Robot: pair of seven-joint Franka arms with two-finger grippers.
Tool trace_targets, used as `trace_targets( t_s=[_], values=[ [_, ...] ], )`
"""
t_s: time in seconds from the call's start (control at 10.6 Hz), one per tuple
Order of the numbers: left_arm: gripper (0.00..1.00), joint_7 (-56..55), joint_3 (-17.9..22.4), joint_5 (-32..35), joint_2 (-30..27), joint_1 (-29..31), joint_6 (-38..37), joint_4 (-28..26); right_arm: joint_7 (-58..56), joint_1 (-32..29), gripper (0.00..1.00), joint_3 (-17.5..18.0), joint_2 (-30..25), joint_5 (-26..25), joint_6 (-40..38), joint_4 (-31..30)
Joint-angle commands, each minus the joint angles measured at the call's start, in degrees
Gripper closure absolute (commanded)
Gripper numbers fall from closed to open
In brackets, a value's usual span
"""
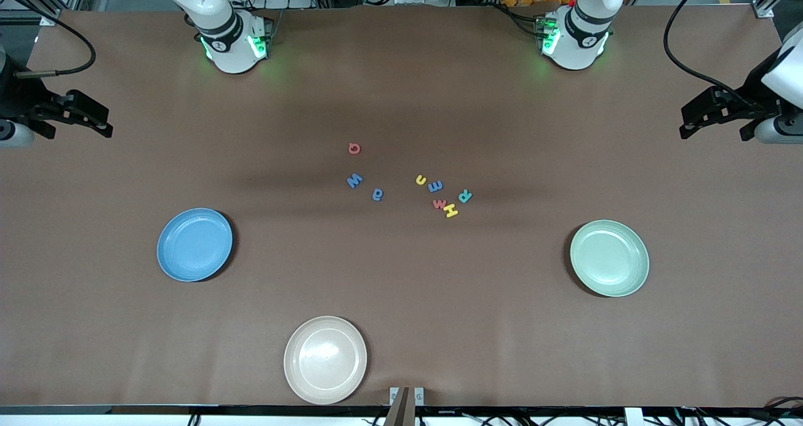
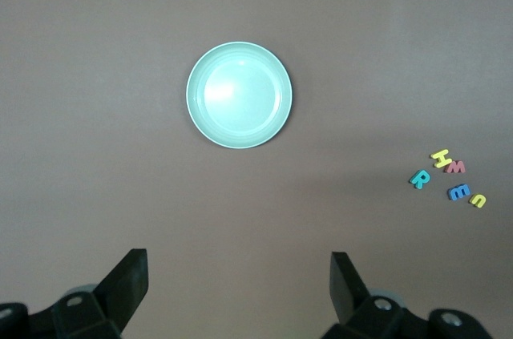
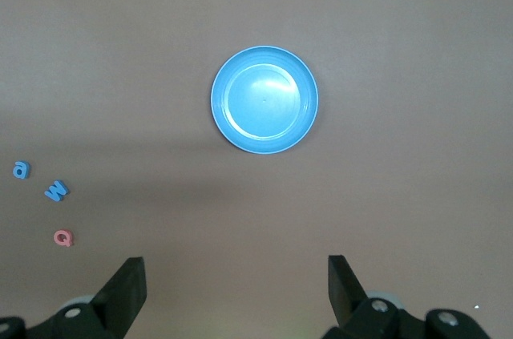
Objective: Sort upper and lower case letters into plates
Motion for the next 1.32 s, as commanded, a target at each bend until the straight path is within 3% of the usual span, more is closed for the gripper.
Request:
trace_targets(
  t_s=[0.0, 0.94, 1.23],
  values=[
    [0.00, -1.7, -0.4, 1.3, 0.1, 0.1, 0.3, -0.2, -0.3, -0.6, 0.00, 0.7, 0.0, 0.1, -0.6, 0.7],
    [0.00, -1.8, -0.3, 1.4, -0.1, 1.0, -0.3, -0.7, -0.2, 0.6, 0.00, 0.8, 0.5, 0.0, 0.1, 0.4],
    [0.00, -1.8, -0.3, 1.4, -0.7, 2.0, -1.4, -0.6, 0.4, 5.2, 0.00, 0.8, 3.5, 0.0, 2.6, 0.4]
  ],
)
